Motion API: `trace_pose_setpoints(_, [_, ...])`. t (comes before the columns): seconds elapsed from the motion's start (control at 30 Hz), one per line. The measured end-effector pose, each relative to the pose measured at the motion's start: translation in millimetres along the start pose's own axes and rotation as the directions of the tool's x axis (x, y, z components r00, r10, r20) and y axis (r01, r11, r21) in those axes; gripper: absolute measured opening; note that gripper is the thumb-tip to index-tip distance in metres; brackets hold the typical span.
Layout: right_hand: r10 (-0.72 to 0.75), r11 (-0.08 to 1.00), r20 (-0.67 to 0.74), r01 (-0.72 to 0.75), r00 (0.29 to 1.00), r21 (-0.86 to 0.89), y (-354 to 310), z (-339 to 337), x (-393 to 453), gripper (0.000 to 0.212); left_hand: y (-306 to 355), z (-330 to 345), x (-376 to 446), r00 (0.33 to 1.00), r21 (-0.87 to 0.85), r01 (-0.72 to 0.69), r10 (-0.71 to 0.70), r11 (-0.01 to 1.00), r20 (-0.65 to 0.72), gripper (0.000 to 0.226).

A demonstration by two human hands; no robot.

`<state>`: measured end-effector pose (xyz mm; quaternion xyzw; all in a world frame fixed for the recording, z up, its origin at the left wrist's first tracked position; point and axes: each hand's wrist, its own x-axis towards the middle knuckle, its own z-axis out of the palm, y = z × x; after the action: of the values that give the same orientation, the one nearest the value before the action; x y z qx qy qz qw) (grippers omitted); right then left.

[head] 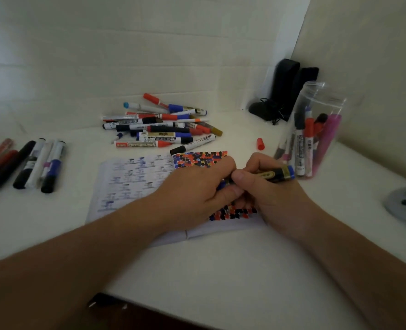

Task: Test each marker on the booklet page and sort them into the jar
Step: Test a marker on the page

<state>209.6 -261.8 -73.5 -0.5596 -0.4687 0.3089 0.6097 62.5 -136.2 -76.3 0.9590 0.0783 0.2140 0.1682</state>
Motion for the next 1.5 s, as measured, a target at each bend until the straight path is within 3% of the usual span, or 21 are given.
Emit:
trace_pose_setpoints(0.23, [-0.051,0.999,0.028,0.051,0.998,0.013,3.2,-2.4,1.6,0.021,-3.0,-3.8,2.7,0.997,-0.049,0.072,-0.071,0.996,0.035,0.035])
trace_pose_setpoints(0.33, [0.015,0.985,-0.002,-0.015,1.000,0.171,-5.1,-13.3,4.2,0.022,-5.2,-5.1,1.8,0.982,-0.195,0.179,-0.163,0.964,0.099,0.047])
trace_pose_setpoints(0.43, [0.118,0.937,-0.035,-0.100,0.992,0.336,-16.0,-35.9,2.1,0.037,-12.0,-5.8,-2.1,0.970,-0.311,0.239,-0.213,0.920,0.114,0.038])
trace_pose_setpoints(0.5, [0.140,0.966,-0.059,-0.123,0.988,0.226,-16.6,-45.0,-2.7,0.048,-17.9,-5.8,-3.6,0.968,-0.277,0.251,-0.243,0.928,0.064,0.025])
trace_pose_setpoints(0.63, [0.132,0.984,-0.034,-0.135,0.991,-0.118,-7.1,-40.6,-7.3,0.014,-22.3,-3.1,-2.6,0.971,-0.190,0.238,-0.236,0.953,0.034,0.020])
trace_pose_setpoints(0.7, [0.134,0.934,-0.042,-0.141,0.990,-0.329,-7.3,-36.1,-6.6,0.022,-22.6,0.2,-2.1,0.974,-0.134,0.226,-0.220,0.965,0.056,0.020])
trace_pose_setpoints(0.77, [0.124,0.893,-0.054,-0.135,0.991,-0.430,-10.5,-34.9,-7.2,0.026,-22.8,2.3,-1.7,0.976,-0.109,0.214,-0.207,0.971,0.071,0.019])
trace_pose_setpoints(1.17, [0.116,0.832,-0.159,-0.183,0.981,-0.523,-2.7,-37.8,-6.1,0.036,-24.2,3.3,3.9,0.982,-0.012,0.159,-0.156,0.987,0.105,0.026])
trace_pose_setpoints(1.5, [0.068,0.780,-0.140,-0.140,0.988,-0.610,-5.2,-31.9,-7.8,0.034,-23.5,3.6,4.9,0.979,-0.024,0.176,-0.172,0.984,0.114,0.025])
